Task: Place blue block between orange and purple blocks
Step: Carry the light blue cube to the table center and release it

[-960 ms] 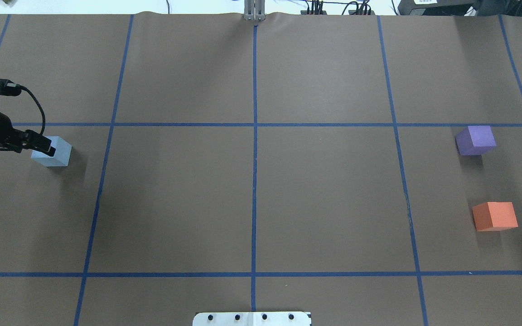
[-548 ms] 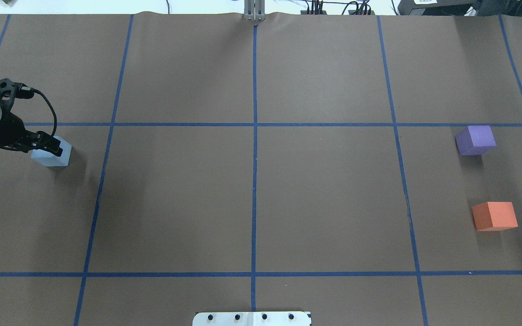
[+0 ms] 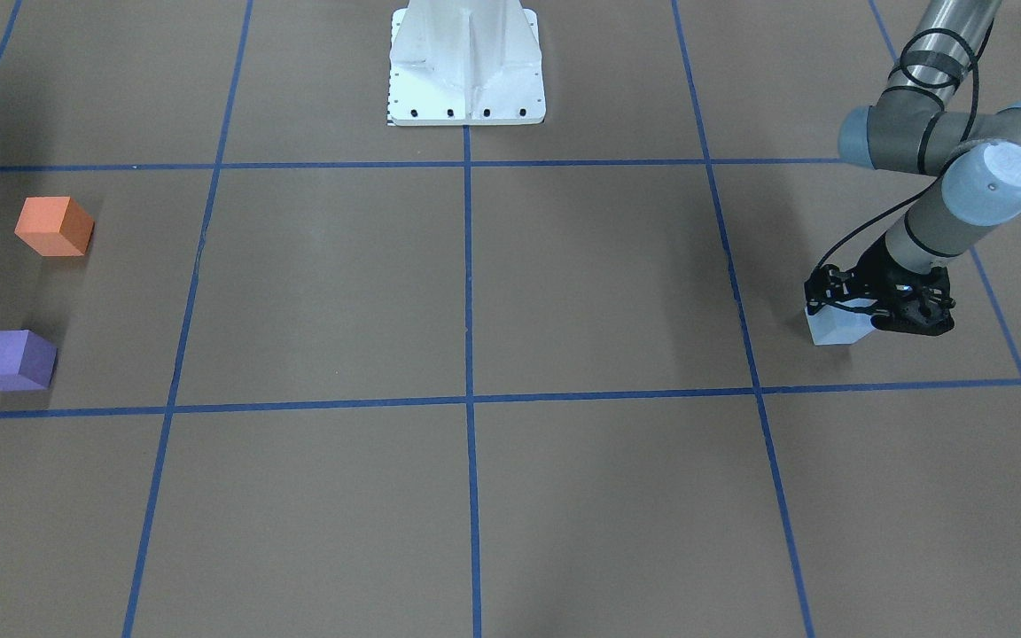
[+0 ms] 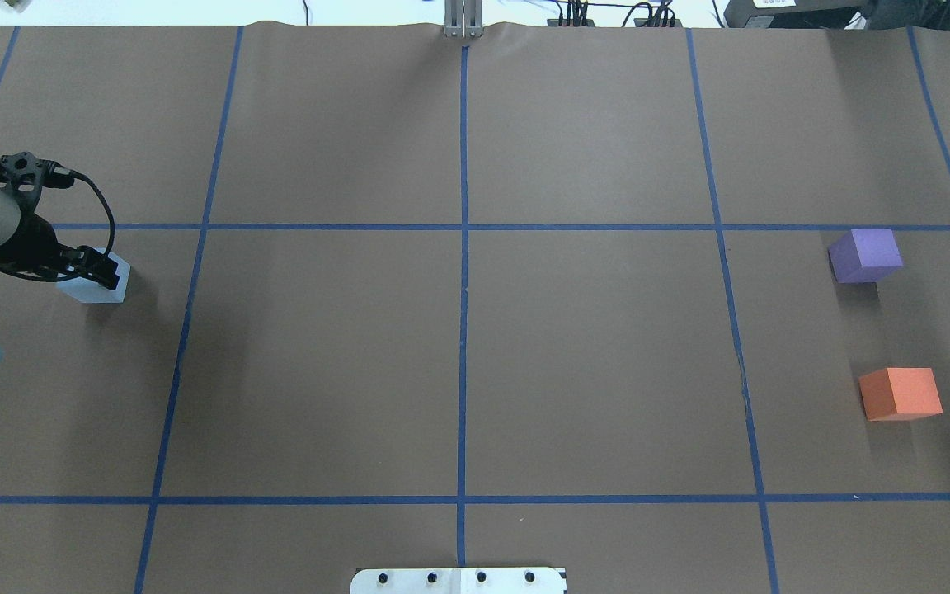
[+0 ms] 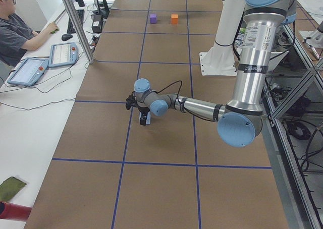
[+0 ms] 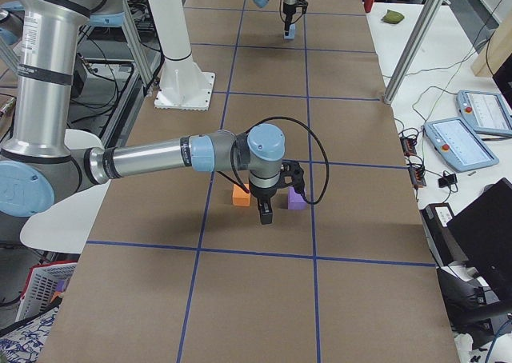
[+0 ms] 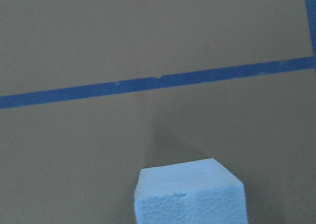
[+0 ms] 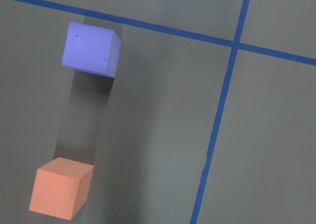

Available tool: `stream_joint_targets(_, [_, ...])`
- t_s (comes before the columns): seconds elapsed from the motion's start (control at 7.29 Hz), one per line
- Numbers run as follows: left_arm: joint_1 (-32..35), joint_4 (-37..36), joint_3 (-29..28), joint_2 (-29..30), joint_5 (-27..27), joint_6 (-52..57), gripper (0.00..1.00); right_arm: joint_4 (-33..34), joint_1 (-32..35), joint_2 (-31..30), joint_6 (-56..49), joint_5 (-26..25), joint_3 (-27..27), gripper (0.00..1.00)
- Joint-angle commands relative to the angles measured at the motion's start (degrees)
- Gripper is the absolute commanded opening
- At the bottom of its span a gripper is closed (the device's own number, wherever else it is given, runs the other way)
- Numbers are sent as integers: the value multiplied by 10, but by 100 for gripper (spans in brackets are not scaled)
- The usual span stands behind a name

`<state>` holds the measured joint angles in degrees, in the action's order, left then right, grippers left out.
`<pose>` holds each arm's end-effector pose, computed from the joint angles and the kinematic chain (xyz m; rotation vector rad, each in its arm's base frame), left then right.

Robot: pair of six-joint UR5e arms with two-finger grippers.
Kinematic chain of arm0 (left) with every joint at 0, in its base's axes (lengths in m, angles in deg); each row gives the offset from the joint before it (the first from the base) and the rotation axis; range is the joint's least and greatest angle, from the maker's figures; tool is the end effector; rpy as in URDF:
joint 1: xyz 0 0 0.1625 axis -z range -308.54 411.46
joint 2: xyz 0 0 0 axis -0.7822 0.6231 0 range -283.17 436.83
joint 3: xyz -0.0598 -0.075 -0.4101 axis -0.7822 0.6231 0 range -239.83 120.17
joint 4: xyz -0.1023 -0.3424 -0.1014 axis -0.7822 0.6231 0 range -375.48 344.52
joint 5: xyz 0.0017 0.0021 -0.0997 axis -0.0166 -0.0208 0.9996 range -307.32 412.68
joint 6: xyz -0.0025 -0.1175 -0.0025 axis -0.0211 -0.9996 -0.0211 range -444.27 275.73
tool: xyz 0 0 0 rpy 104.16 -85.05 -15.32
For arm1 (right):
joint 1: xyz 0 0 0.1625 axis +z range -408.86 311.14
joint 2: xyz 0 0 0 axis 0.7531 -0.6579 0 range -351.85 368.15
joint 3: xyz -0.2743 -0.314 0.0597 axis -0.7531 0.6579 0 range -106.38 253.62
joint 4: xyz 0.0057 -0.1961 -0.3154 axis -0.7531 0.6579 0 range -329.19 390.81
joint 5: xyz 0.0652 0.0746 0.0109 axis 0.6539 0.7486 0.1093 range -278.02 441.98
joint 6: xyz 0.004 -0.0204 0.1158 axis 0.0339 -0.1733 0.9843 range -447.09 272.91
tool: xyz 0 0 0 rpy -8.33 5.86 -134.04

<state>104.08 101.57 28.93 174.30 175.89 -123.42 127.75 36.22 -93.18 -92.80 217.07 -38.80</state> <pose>0.2711 -0.4684 0.5701 0.0942 0.7912 0.1391 0.0187 -0.3658 0.5844 0.0741 -0.7876 -0.2044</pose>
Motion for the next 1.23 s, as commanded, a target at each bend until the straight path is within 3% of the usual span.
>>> stream_joint_targets(0.0, [-3, -1, 5, 2, -3, -3, 46, 0, 0, 0, 0, 0, 0, 100])
stream_joint_targets(0.14, [-3, -2, 12, 15, -4, -21, 27, 0, 0, 0, 0, 1, 0, 100])
stream_joint_targets(0.27, [-3, -6, 22, 44, -5, -69, 21, 0, 0, 0, 0, 1, 0, 100])
stream_joint_targets(0.55, [-53, -9, 23, 107, -7, -171, 21, 0, 0, 0, 0, 3, 0, 100])
stream_joint_targets(0.69, [-95, -29, 23, 155, -37, -223, 21, 0, 0, 0, 0, 3, 0, 100])
stream_joint_targets(0.96, [-163, -203, 14, 295, -106, -251, 21, 1, 0, 0, 0, 2, 0, 100])
stream_joint_targets(1.1, [-190, -249, -1, 350, -135, -269, 21, 0, 0, -1, 0, 3, 0, 100])
